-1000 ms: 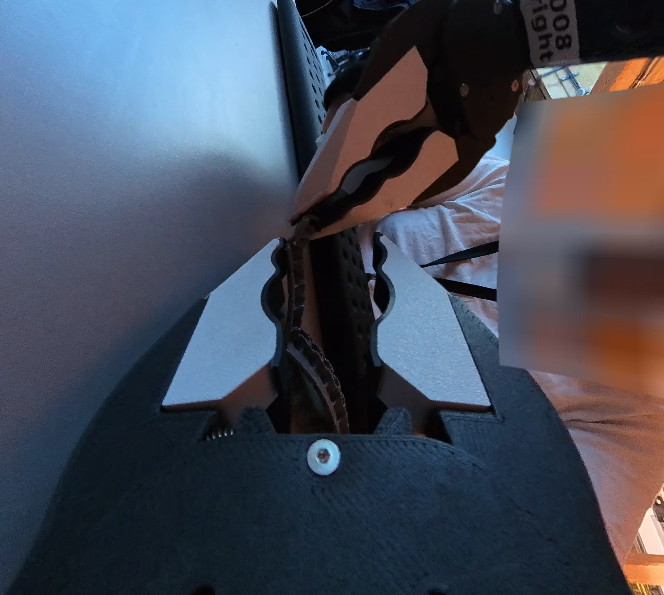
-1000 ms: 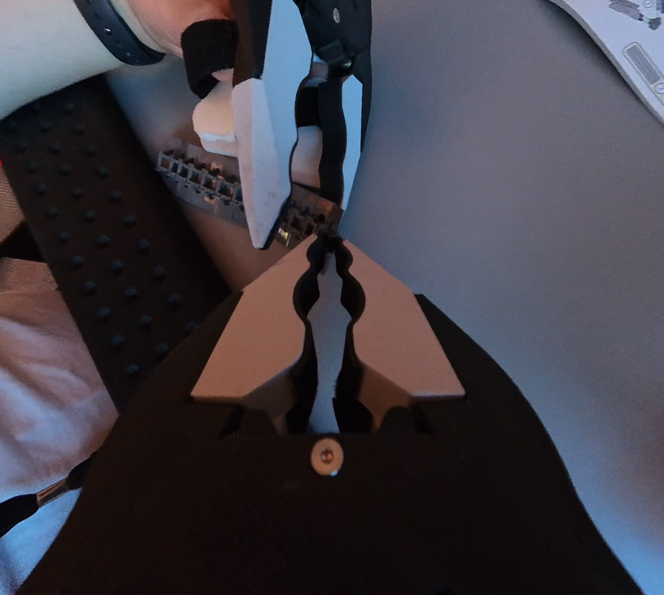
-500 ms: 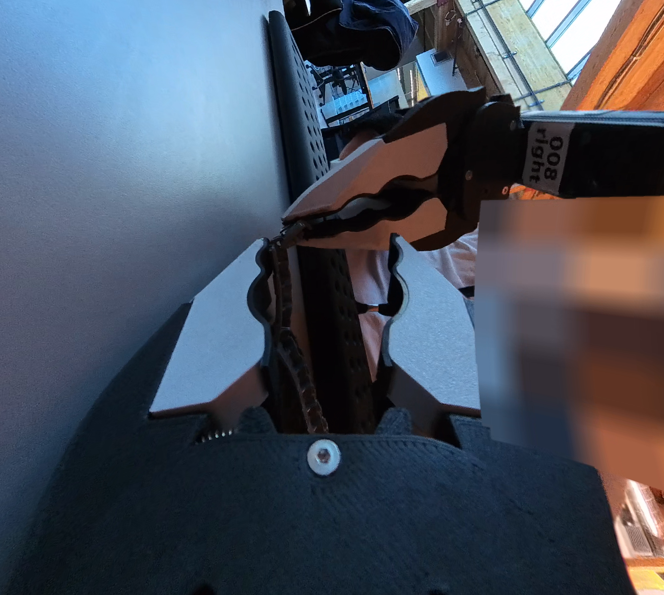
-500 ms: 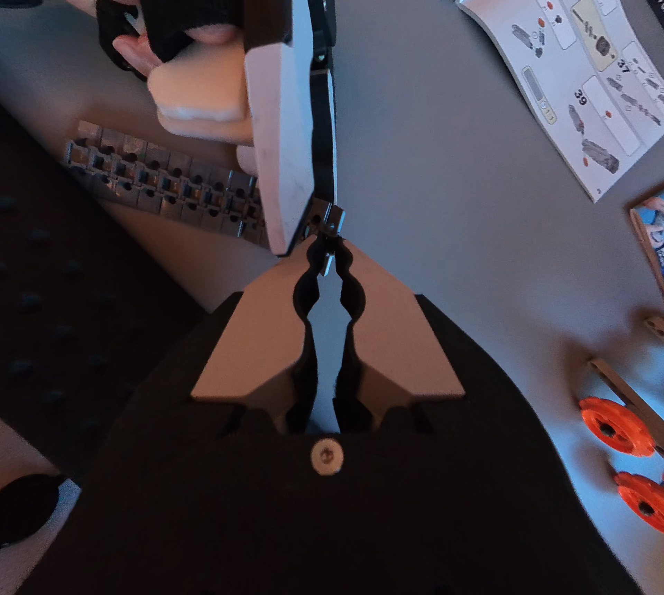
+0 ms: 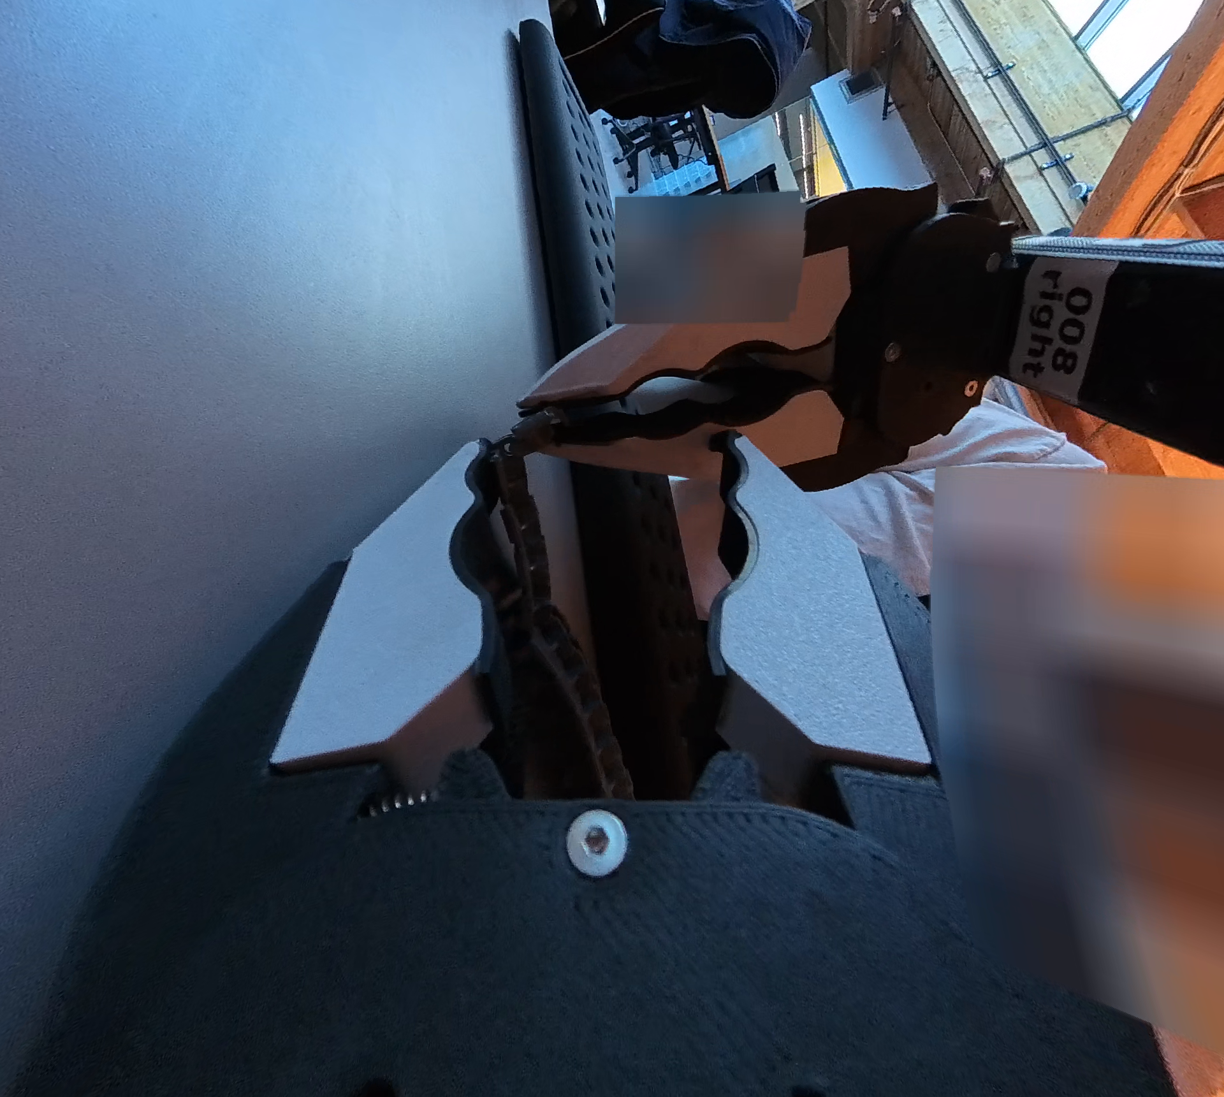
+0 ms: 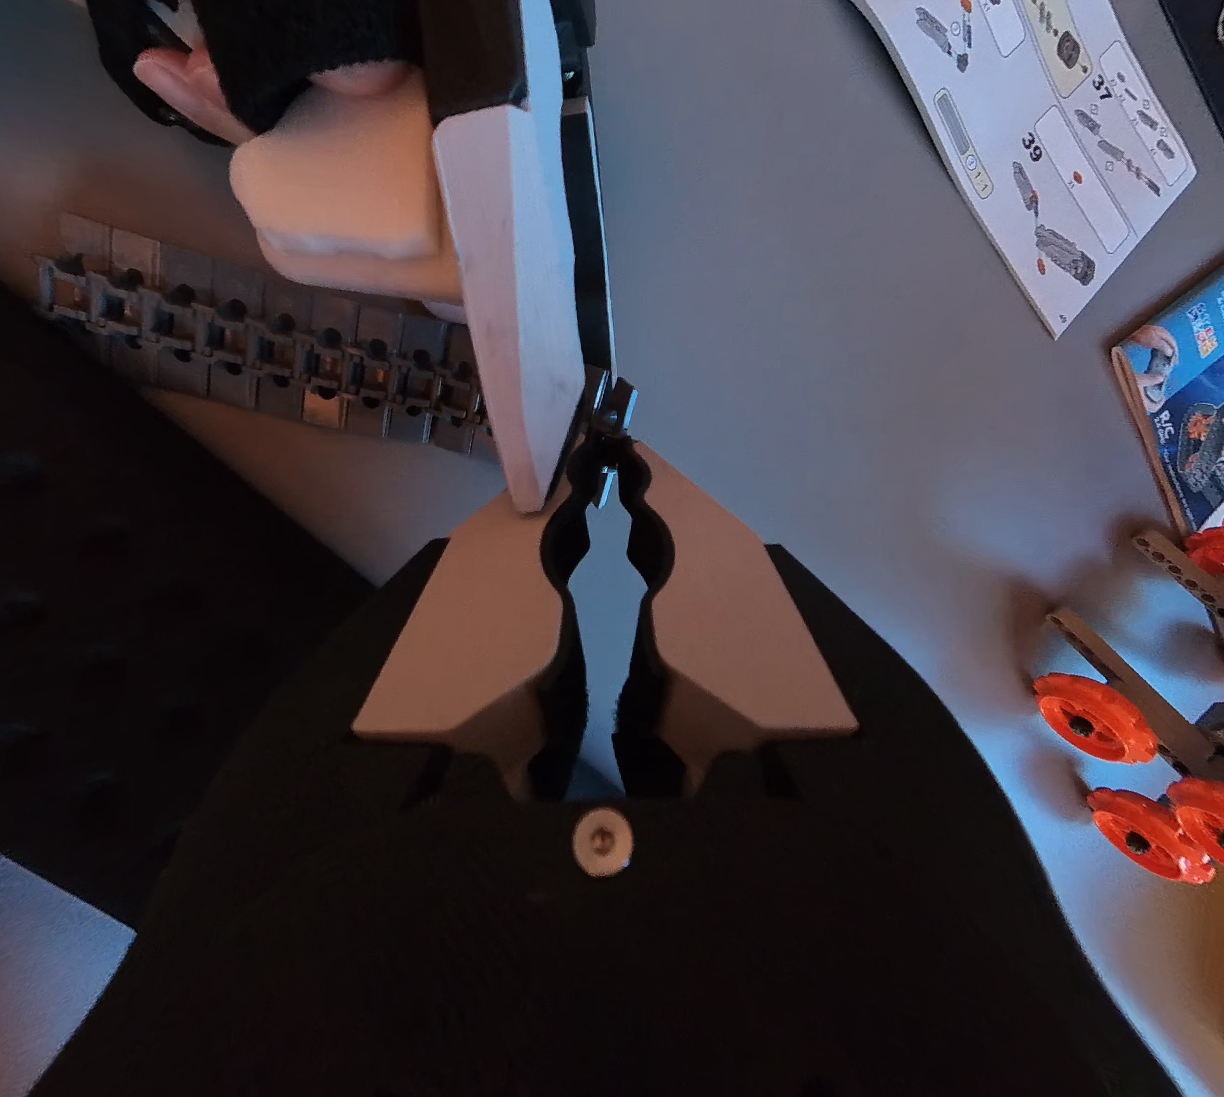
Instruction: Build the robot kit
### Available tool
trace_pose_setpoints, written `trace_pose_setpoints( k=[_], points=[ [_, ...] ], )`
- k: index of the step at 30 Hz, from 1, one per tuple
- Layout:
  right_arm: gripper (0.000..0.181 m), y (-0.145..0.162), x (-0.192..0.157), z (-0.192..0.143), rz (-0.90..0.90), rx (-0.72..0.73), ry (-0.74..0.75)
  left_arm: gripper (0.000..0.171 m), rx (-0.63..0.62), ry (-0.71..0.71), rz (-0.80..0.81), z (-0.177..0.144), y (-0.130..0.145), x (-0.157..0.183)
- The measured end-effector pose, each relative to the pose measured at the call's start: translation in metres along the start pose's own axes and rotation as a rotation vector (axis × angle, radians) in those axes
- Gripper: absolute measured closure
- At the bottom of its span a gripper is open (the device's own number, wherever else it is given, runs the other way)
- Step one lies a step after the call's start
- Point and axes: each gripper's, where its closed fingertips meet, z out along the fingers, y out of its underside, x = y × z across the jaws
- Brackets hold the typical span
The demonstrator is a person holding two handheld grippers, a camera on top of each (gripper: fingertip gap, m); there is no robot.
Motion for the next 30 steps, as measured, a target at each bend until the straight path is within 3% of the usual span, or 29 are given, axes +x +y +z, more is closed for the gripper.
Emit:
trace_pose_setpoints(
  k=[22,30],
  points=[
    [0.18,0.0005,-0.0001,0.0042,-0.04,0.003,0.064,0.099,0.006,-0.04,0.022,0.0016,0.0013,-0.0015],
    [0.179,0.0009,0.0001,0.0059,0.0,0.067,0.065,0.101,0.006,-0.078,0.024,0.0026,0.0013,-0.0052]
  ],
)
